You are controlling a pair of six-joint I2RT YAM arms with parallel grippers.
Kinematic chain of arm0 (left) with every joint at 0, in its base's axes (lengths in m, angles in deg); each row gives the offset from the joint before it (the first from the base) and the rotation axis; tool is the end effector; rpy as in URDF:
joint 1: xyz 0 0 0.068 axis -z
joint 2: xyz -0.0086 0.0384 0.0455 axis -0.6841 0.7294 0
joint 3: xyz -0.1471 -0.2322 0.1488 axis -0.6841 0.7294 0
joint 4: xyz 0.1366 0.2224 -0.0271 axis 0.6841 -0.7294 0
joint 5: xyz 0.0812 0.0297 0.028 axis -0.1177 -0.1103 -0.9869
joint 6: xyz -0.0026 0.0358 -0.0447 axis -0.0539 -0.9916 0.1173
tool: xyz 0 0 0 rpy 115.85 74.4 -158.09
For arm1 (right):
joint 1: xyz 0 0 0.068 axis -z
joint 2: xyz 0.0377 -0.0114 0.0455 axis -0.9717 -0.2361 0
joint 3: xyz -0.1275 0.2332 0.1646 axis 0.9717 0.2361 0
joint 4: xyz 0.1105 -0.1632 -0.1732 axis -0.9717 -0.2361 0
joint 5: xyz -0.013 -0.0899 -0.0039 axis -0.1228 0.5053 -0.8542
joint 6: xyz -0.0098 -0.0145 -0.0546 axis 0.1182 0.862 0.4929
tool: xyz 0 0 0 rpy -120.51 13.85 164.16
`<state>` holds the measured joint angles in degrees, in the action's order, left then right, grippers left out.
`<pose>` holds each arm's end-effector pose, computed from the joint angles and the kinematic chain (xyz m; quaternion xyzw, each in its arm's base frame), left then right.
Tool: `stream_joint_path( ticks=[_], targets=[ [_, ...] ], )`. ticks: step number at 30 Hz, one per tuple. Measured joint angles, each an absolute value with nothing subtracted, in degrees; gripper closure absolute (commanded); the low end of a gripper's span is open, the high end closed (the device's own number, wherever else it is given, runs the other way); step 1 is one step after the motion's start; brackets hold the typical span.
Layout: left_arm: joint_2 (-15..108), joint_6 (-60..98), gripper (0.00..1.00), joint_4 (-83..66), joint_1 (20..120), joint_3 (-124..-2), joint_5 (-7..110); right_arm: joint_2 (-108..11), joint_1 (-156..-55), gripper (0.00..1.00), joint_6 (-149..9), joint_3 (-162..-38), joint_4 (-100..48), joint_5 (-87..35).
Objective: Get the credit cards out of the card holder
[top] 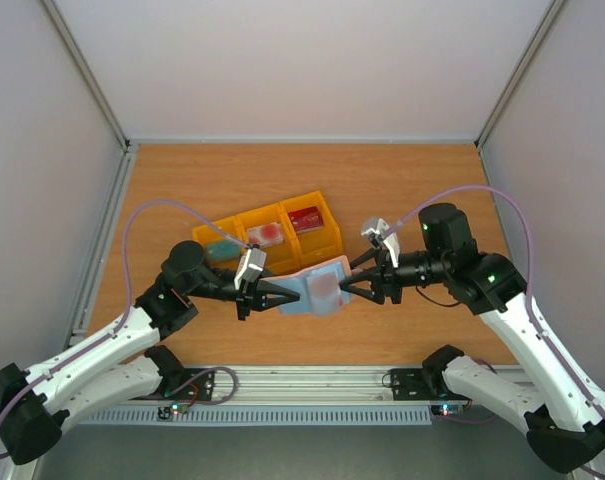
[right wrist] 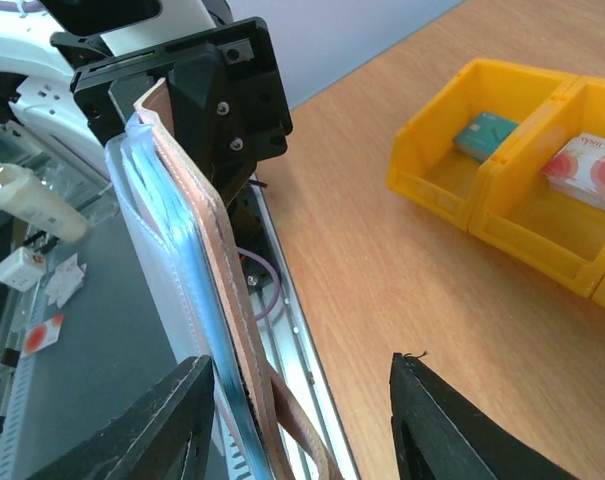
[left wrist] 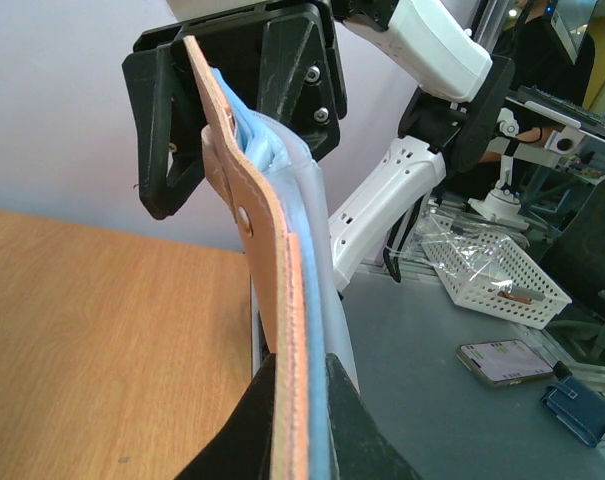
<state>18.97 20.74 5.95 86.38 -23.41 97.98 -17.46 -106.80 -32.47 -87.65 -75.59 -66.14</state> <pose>0.0993 -0.1386 0.3351 0.4783 0.5155 -0.5824 0.4079 0.0980 0.0924 0.4019 -0.5712 0.6128 0.3601 0.4106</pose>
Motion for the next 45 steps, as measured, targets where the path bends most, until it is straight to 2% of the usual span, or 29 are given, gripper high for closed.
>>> stream_joint_path(
  ticks=[15, 17, 19, 21, 23, 24, 25, 26, 28, 29, 30, 32, 35, 38, 41, 45],
  targets=[
    [19.0, 20.9, 1.0, 6.0, 86.4, -23.4, 97.8, -21.2, -107.2, 0.46, -32.6, -87.7, -74.2, -71.8],
    [19.0, 21.0, 1.0, 6.0, 86.4, -23.4, 97.6, -21.4, -107.8, 0.48, -32.7, -87.7, -73.8, -72.5],
    [19.0, 21.2, 1.0, 6.0, 86.4, -23.4, 97.1, -21.6, -108.9, 0.55, -33.1, -87.7, -73.1, -72.6],
    [19.0, 21.3, 1.0, 5.9, 86.4, -23.4, 96.6, -21.7, -110.3, 0.71, -34.0, -87.6, -71.9, -72.5],
    [19.0, 21.5, 1.0, 5.9, 86.5, -23.4, 95.9, -21.8, -111.8, 0.91, -34.5, -87.6, -70.9, -72.2],
    [19.0, 21.8, 1.0, 5.9, 86.6, -23.4, 95.4, -21.8, -112.5, 0.97, -34.9, -87.6, -70.4, -71.9],
    [19.0, 22.2, 0.99, 5.9, 86.6, -23.4, 94.6, -21.8, -113.0, 0.99, -35.3, -87.5, -70.0, -71.8],
    [19.0, 22.5, 0.9, 5.6, 86.5, -23.4, 93.7, -21.7, -113.4, 0.99, -35.9, -87.5, -69.6, -71.4],
    [19.0, 23.1, 0.55, 5.0, 86.6, -23.4, 90.7, -21.5, -113.5, 0.99, -37.4, -87.5, -69.1, -68.9],
    [19.0, 23.2, 0.46, 4.5, 86.6, -23.4, 88.3, -21.5, -113.6, 0.99, -38.1, -87.6, -69.1, -66.1],
    [18.9, 23.4, 0.43, 4.0, 86.6, -23.4, 86.1, -21.5, -113.8, 0.99, -39.1, -87.9, -69.5, -61.8],
    [18.7, 23.7, 0.42, 1.7, 86.6, -23.4, 79.4, -22.0, -114.2, 0.99, -41.6, -89.6, -72.7, -50.1],
    [18.3, 21.7, 0.46, -1.8, 86.6, -23.3, 72.7, -26.5, -114.2, 0.99, -47.7, -95.8, -82.8, -26.0],
    [17.5, 19.3, 0.55, -3.6, 86.6, -22.9, 71.0, -33.3, -114.1, 0.99, -53.3, -101.1, -91.8, -9.3],
    [17.1, 18.6, 0.62, -3.2, 86.6, -22.4, 73.5, -36.9, -114.2, 0.99, -55.7, -100.8, -94.9, -4.9],
    [17.1, 18.7, 0.62, -0.8, 87.9, -22.4, 81.4, -33.0, -114.3, 0.99, -55.4, -96.8, -89.9, -13.6]
  ],
)
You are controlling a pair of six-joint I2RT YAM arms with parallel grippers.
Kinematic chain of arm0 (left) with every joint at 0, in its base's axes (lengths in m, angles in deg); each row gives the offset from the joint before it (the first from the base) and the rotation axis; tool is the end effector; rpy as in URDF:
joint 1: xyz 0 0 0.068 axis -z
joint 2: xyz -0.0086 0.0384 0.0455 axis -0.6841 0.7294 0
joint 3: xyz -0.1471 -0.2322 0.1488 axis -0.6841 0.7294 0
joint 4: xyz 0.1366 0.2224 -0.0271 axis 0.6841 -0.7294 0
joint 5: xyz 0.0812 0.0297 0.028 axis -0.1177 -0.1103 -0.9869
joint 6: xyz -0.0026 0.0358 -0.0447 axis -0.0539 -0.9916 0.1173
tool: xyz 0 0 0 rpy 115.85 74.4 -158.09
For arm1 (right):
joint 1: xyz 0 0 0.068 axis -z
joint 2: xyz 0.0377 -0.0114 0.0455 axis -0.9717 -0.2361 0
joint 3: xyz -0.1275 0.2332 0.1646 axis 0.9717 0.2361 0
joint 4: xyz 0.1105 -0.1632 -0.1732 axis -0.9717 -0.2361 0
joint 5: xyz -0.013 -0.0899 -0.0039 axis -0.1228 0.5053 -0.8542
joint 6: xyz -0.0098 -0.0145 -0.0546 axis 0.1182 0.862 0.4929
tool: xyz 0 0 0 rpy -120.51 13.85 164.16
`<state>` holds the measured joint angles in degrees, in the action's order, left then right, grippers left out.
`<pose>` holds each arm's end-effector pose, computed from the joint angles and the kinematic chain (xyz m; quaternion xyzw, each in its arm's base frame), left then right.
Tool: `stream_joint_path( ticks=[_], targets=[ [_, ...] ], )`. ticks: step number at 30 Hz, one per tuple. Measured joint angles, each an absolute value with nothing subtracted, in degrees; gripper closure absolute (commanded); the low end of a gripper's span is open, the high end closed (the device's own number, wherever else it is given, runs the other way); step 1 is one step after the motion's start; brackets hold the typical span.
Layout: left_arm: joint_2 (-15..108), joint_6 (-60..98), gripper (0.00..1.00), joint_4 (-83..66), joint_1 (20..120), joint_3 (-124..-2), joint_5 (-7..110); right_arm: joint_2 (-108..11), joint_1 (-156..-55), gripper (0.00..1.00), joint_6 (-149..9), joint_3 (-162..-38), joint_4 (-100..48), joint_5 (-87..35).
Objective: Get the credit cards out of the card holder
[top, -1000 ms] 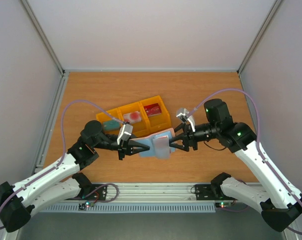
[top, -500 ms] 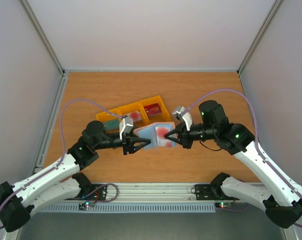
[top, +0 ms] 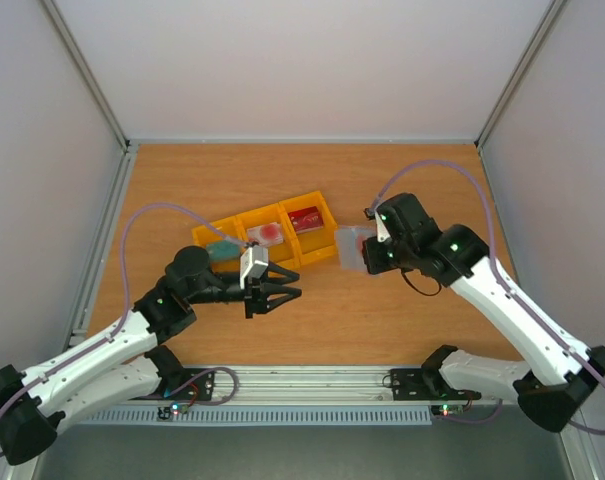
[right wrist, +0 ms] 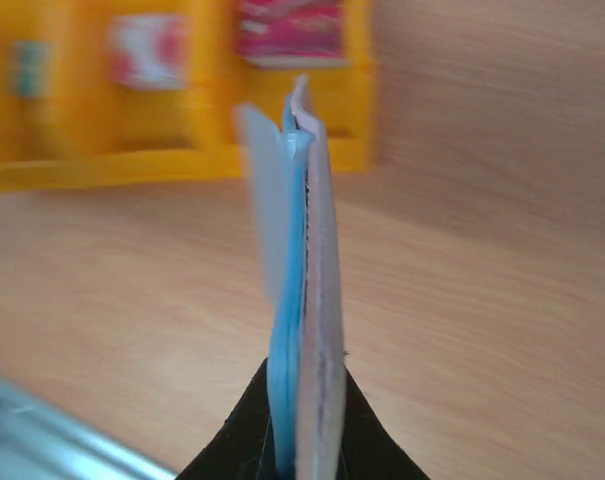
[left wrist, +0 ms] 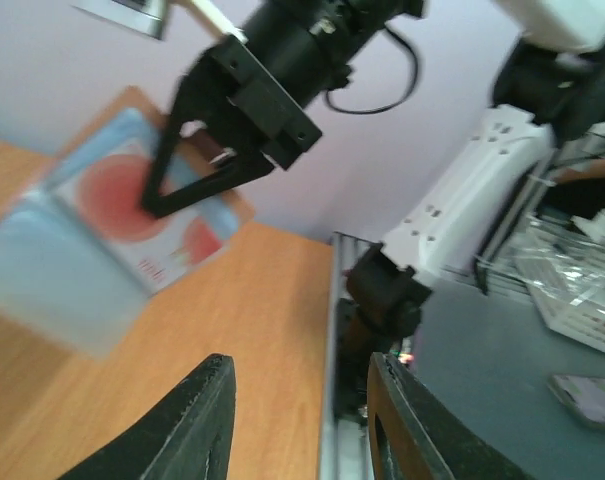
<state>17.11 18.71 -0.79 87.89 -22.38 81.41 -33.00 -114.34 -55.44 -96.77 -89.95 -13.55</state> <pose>0.1019 -0.1361 0.3213 0.4130 0.6020 -0.5112 0.4535 0.1541 0.1159 0.3839 -0.3605 0.8889 0.0327 0.2807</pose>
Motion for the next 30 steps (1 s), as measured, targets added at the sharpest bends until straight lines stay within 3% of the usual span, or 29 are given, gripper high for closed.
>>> stream_joint_path(
  ticks=[8, 16, 21, 30],
  targets=[
    [17.3, 23.0, 0.55, 3.0, 89.2, -22.4, 86.9, -22.7, -114.6, 0.99, -53.0, -85.7, -66.4, -46.9],
    [17.4, 25.7, 0.63, 3.5, 89.4, -22.5, 89.3, -21.6, -115.0, 0.97, -49.8, -82.0, -52.4, -68.5],
    [17.4, 25.8, 0.55, 3.6, 89.5, -22.6, 90.5, -21.8, -115.0, 0.97, -46.3, -82.1, -52.7, -70.5],
    [17.4, 25.3, 0.53, 3.9, 87.8, -24.7, 92.6, -24.1, -115.0, 0.97, -37.5, -85.7, -61.6, -71.4]
  ],
)
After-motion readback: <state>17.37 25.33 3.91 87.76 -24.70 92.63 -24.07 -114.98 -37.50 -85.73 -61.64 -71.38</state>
